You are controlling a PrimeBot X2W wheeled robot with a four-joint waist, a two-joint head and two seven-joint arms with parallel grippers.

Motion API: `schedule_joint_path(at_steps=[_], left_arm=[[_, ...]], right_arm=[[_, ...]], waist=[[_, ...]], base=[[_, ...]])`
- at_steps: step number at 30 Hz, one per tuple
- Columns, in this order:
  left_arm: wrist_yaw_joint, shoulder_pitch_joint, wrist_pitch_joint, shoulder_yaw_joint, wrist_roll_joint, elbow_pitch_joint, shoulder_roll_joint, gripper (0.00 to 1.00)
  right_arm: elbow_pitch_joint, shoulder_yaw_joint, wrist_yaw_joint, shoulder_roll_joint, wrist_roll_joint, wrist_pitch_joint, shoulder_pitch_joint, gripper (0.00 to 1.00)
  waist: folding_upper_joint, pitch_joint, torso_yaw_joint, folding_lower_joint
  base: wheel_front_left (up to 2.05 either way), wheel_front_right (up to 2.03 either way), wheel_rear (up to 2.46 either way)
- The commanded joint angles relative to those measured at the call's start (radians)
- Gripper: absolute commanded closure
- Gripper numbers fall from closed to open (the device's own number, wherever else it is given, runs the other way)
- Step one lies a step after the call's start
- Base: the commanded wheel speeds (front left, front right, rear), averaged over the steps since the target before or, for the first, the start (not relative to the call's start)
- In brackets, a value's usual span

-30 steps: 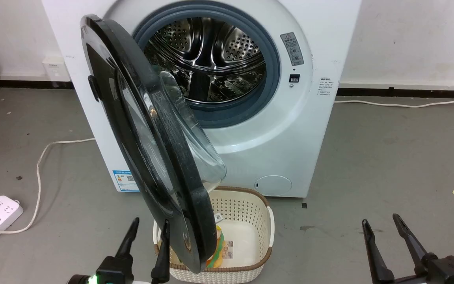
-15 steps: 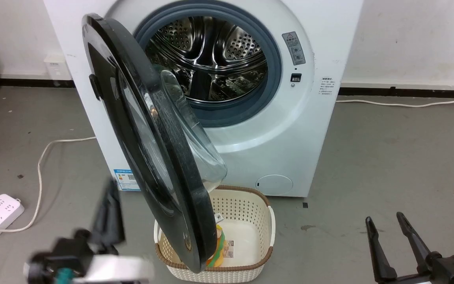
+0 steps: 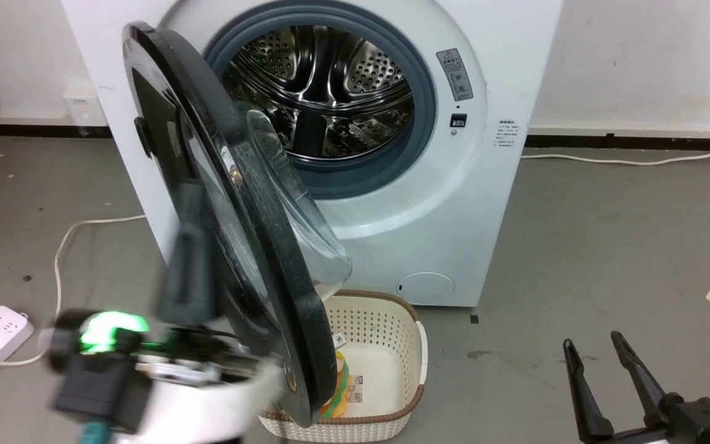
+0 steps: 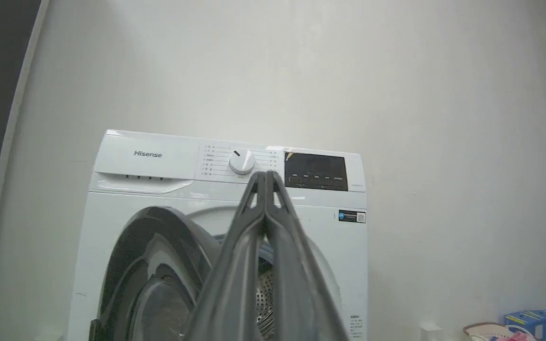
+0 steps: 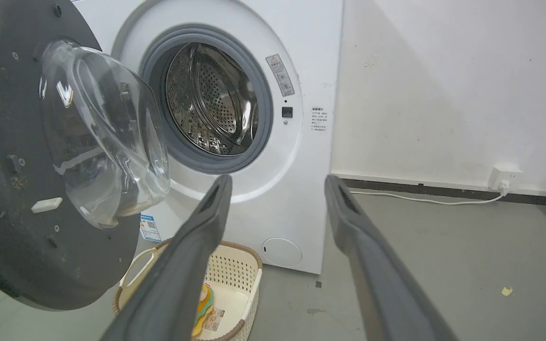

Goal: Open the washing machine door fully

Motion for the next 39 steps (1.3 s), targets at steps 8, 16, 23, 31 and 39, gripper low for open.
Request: schedule_joint_path(at_steps=[8, 16, 23, 31, 39], left_arm=[[-0.062, 0.082, 0.007, -0.227, -0.029, 0.217, 0.001, 1.0], [-0.049, 0.07, 0.028, -0.298, -0.056, 0.45, 0.001, 1.0], [-0.029, -0.006, 0.018, -0.296, -0.071, 0.594, 0.001, 1.0], [-0.025, 0.002, 0.004, -0.283, -0.072, 0.649, 0.022, 1.0], [-0.017, 0.037, -0.001, -0.263, -0.082, 0.625, 0.044, 1.0]], right_arm=[[0.004, -0.001, 0.001, 0.005, 0.018, -0.005, -0.007, 0.0], [0.007, 0.002, 0.001, 0.005, 0.027, -0.005, -0.01, 0.0], [0.012, 0.009, 0.001, 0.005, 0.027, -0.005, -0.013, 0.0], [0.017, 0.025, 0.001, 0.005, 0.023, -0.005, -0.016, 0.0], [0.023, 0.022, 0.001, 0.005, 0.029, -0.005, -0.004, 0.0]], waist=[[0.0, 0.003, -0.004, 0.0], [0.0, 0.018, 0.001, 0.0], [0.0, 0.04, 0.021, 0.0], [0.0, 0.034, 0.092, 0.0], [0.0, 0.017, 0.232, 0.0]], base=[[0.0, 0.0, 0.0], [0.0, 0.0, 0.0], [0.0, 0.0, 0.0], [0.0, 0.0, 0.0], [0.0, 0.0, 0.0]])
